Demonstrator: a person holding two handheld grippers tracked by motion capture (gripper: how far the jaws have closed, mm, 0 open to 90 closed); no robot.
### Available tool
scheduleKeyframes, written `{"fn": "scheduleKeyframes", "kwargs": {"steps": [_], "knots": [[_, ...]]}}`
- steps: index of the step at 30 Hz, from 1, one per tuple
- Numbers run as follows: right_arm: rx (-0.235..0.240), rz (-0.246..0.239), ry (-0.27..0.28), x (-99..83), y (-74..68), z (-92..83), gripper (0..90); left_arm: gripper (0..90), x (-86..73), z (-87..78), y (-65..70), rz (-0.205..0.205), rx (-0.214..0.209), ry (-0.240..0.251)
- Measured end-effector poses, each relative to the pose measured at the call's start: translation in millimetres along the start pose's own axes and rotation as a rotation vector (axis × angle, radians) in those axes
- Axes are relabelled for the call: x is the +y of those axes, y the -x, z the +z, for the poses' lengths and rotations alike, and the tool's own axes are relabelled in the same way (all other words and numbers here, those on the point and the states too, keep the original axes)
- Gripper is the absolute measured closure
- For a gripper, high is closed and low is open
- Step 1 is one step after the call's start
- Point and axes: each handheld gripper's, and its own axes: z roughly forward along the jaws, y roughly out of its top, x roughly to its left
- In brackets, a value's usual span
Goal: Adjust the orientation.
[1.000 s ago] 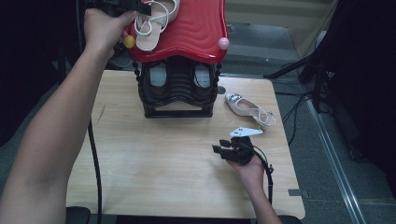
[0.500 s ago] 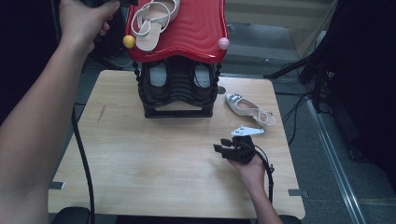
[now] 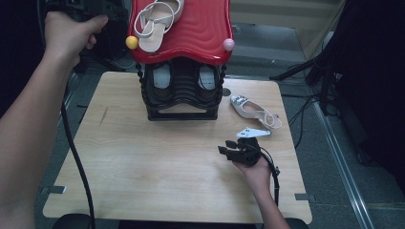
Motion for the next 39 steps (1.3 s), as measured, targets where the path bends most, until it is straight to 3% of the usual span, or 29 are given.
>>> {"fn": "scheduleKeyframes", "kwargs": {"steps": [12,21,24,31,39], "knots": [[0.017,-0.003,-0.005,4.7,-1.3,5.2,58.0,55.9,-37.6,7.2,-29.2,0.004,0.03,-0.018],[0.025,-0.009,-0.005,7.7,-0.9,6.2,58.3,55.4,-68.9,22.0,-47.5,-0.015,0.02,-0.032],[0.025,-0.01,0.001,8.5,-0.3,6.0,58.2,55.4,-79.4,25.8,-52.0,-0.004,0.023,-0.026],[0.025,-0.004,-0.001,9.4,0.6,6.3,58.3,54.6,-106.6,40.4,-62.3,-0.022,0.017,-0.042],[0.02,0.001,0.003,9.6,2.1,6.3,58.5,54.7,-139.9,61.1,-68.0,-0.015,0.015,-0.085]]}}
